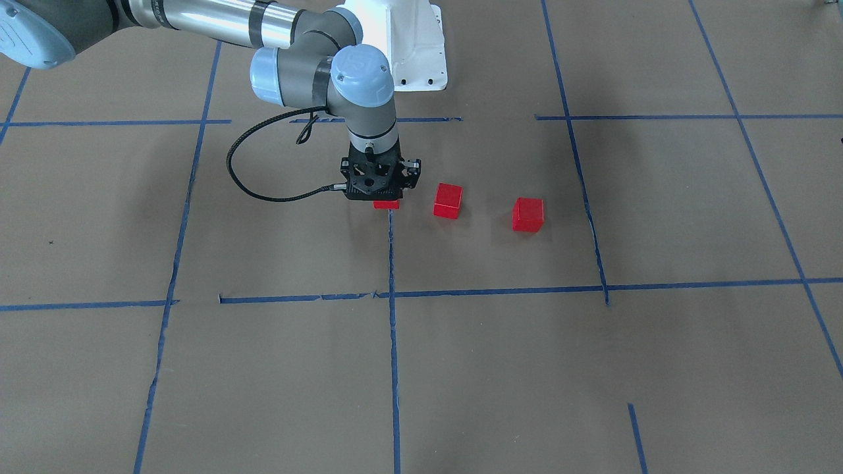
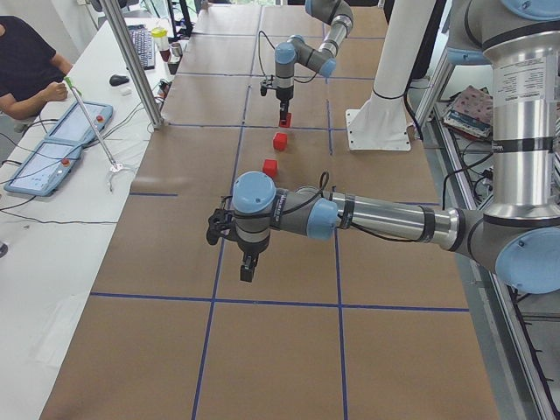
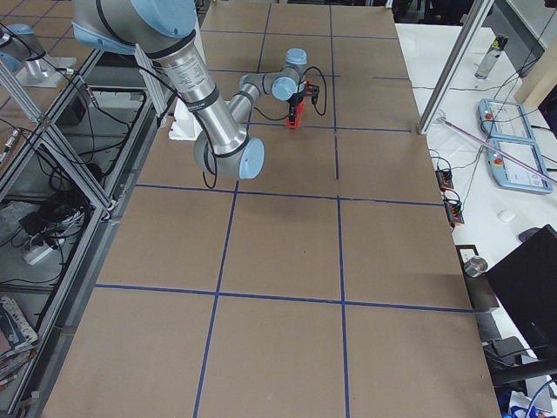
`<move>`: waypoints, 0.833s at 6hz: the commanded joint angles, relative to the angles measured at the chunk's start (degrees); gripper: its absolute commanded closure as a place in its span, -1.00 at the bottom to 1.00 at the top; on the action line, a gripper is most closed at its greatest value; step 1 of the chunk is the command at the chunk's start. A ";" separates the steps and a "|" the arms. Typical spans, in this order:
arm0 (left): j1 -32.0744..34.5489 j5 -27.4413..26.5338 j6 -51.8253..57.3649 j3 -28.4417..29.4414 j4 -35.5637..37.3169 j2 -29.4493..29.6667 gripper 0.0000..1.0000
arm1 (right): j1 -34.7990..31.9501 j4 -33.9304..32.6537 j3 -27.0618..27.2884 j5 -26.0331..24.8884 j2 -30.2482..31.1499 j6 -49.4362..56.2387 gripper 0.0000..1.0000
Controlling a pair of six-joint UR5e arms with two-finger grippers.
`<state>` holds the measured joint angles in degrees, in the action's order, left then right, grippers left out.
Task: Form red blocks into L shape at center
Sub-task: 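Carry the red cube with the right gripper toward the table center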
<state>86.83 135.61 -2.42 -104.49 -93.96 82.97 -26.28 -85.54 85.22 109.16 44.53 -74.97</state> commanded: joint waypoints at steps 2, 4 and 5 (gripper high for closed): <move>-0.08 0.10 -0.04 -0.01 0.00 0.00 -1.00 | 0.61 0.02 -0.05 -0.09 -0.06 2.64 0.80; 0.01 0.10 -0.04 -0.01 0.00 -0.09 -1.00 | 1.05 0.02 -0.75 -0.26 -0.15 2.55 0.76; 0.01 0.10 -0.04 -0.01 0.00 -0.09 -1.00 | 1.06 0.02 -0.93 -0.27 -0.15 1.68 0.73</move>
<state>86.83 135.70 -2.46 -104.50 -93.95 82.89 -25.31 -85.52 84.56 108.93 44.41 -72.68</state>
